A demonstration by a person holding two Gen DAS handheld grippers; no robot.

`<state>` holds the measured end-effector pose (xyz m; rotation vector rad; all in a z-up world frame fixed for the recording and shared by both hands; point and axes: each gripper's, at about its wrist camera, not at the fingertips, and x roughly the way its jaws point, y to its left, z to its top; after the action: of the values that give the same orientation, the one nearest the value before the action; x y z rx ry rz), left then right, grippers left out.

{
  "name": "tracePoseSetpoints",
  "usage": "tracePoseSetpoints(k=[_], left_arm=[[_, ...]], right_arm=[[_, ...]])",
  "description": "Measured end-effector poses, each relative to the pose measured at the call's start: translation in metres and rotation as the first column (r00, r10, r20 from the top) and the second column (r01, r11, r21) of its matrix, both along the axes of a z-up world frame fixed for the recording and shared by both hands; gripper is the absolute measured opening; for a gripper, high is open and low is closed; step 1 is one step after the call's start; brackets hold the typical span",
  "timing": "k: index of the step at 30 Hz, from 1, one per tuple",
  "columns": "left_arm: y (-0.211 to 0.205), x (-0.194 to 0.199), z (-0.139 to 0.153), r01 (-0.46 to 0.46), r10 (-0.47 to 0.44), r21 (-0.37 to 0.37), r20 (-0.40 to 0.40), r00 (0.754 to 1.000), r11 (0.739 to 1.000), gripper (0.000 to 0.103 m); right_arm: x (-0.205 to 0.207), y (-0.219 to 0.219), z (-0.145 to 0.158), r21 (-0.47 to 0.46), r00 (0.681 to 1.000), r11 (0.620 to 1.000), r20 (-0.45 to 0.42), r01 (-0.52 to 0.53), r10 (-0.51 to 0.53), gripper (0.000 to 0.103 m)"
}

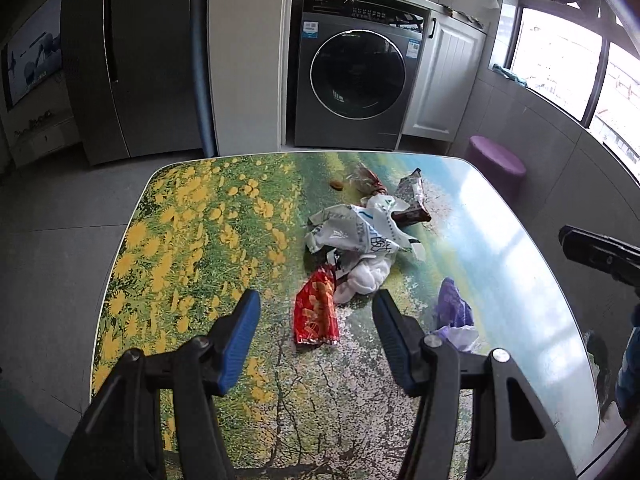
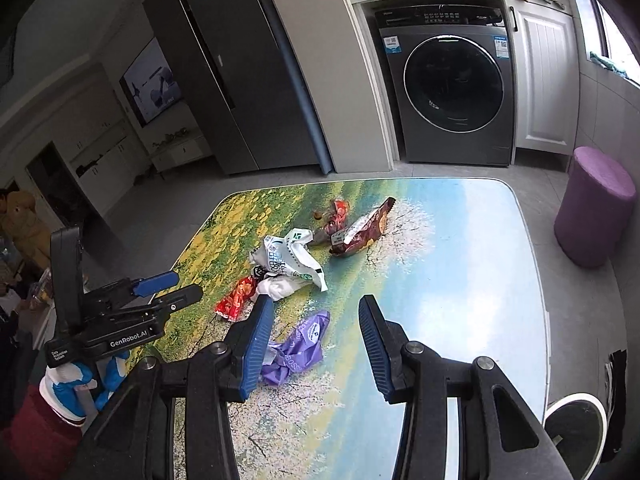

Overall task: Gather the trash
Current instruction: 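Return both grippers to the table, then grasp the red chip bag with the left gripper while the right gripper grasps white plastic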

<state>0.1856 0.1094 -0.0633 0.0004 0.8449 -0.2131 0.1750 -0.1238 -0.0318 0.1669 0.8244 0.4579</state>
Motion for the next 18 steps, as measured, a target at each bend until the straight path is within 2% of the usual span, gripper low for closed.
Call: tracePoseSetpoints(k=[7,13,18], left_arm=[[-0.004,0.026,-0.032,0.051,-0.051,0.002,-0.057,0.997,0.999,0.056],[-0.001,0.038,-0.046,0.081,-0.082,-0.013,-0.081,0.993,0.997,0.055],[-0.002,0.043,-0.054,0.108,-0.109,-0.016,-0.098,0.989,0.994,0.042]], right_arm=[[0.060,0.040,-0.041,0.029,0.996,0.998,-0.078,-0.049,0.051,0.042],[0.096,0.066,-0.063,0.032,0.991,0.997,-0.110,-0.070,0.074,0.042],[0.117,0.080,-0.077,0.023,0.988,0.996,-0.129,-0.083,0.085,0.042]])
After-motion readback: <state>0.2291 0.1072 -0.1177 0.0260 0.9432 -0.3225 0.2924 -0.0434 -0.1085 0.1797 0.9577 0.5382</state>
